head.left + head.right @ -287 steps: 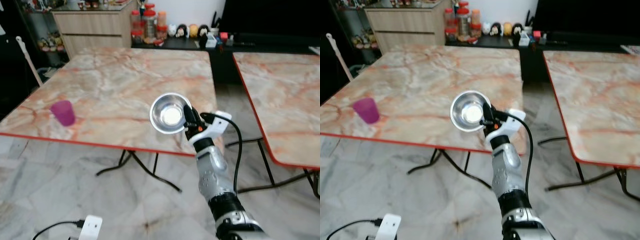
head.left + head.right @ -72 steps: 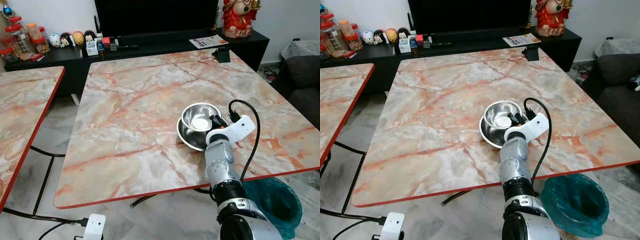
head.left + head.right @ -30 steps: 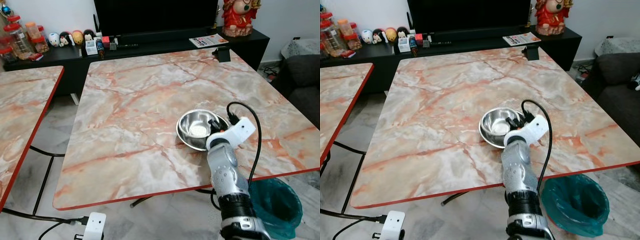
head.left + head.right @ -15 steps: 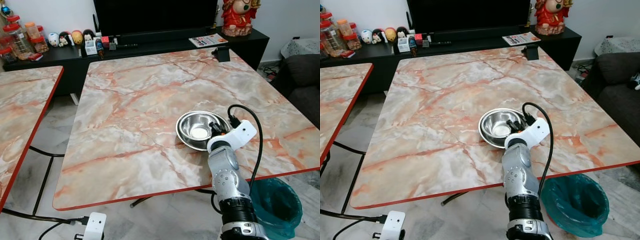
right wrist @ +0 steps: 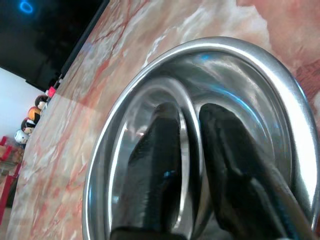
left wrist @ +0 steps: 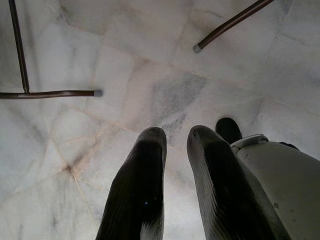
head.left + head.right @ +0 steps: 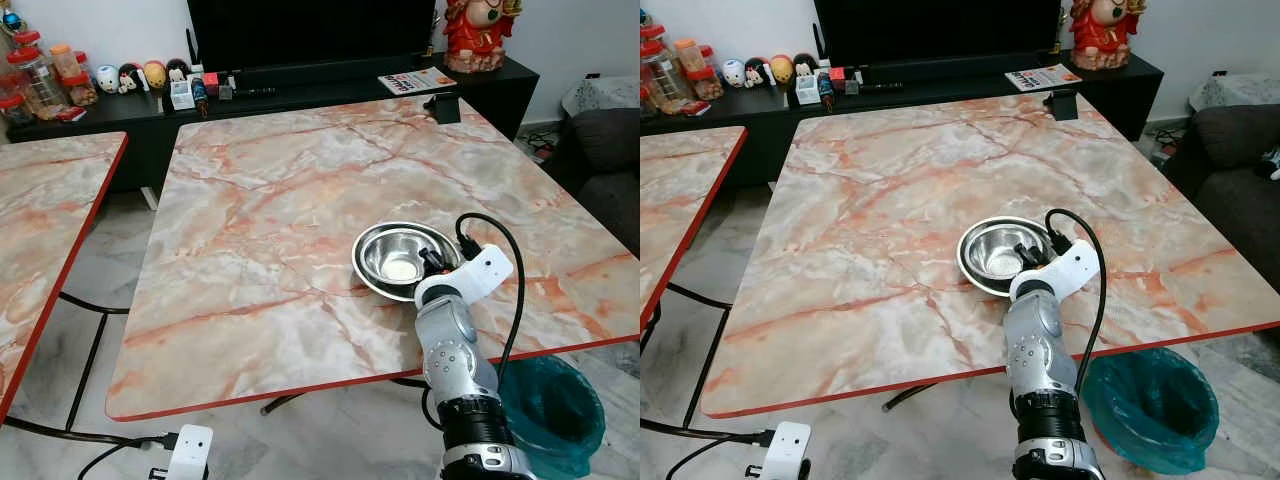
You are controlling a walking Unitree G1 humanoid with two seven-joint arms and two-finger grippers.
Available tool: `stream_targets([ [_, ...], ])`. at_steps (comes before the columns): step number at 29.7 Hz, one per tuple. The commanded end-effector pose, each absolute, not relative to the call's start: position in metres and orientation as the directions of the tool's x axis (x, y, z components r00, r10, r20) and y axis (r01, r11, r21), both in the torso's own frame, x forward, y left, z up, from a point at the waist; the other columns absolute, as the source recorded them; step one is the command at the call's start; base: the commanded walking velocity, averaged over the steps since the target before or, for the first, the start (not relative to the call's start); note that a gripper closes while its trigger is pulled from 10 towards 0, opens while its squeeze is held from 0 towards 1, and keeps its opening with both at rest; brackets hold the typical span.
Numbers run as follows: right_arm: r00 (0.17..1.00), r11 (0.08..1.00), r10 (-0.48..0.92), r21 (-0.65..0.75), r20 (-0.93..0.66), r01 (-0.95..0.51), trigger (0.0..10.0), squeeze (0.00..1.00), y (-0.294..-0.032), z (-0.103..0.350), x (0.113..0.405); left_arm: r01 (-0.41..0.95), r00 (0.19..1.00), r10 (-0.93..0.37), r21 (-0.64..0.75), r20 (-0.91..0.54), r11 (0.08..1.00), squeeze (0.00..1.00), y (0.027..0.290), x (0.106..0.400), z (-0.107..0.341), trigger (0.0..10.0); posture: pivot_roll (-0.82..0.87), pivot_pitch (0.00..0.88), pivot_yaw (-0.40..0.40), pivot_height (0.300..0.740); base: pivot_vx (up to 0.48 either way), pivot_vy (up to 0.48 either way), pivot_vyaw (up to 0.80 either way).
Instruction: Setting the table
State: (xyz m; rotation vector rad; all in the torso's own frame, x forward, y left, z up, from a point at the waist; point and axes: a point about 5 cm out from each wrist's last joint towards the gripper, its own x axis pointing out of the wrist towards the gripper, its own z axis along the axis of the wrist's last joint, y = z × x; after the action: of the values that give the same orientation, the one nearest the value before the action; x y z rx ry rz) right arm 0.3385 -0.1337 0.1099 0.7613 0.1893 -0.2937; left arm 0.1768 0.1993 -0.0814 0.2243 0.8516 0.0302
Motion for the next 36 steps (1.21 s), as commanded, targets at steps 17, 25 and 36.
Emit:
stream_targets([
  [17,0.948,0.659,-0.179,0.684,-0.263,0.314,10.0,0.0,-0.113,0.116,0.34,0.071,0.663,0.121,0.223,-0.738,0.972,0.0,0.205,0.177,-0.08,10.0,0.03,0.02,0.073,0.74,0.0,0.0,0.0],
  [25,0.957,0.759,-0.243,0.583,-0.157,0.289,10.0,0.0,-0.121,0.131,0.342,0.071,0.665,0.12,0.222,-0.738,0.973,0.0,0.205,0.178,-0.08,10.0,0.03,0.02,0.074,0.74,0.0,0.0,0.0],
  [36,0.97,0.96,-0.143,0.266,0.199,0.087,10.0,0.0,-0.108,0.167,0.34,0.066,0.669,0.124,0.225,-0.732,0.972,0.0,0.206,0.179,-0.079,10.0,0.03,0.016,0.076,0.74,0.0,0.0,0.0],
])
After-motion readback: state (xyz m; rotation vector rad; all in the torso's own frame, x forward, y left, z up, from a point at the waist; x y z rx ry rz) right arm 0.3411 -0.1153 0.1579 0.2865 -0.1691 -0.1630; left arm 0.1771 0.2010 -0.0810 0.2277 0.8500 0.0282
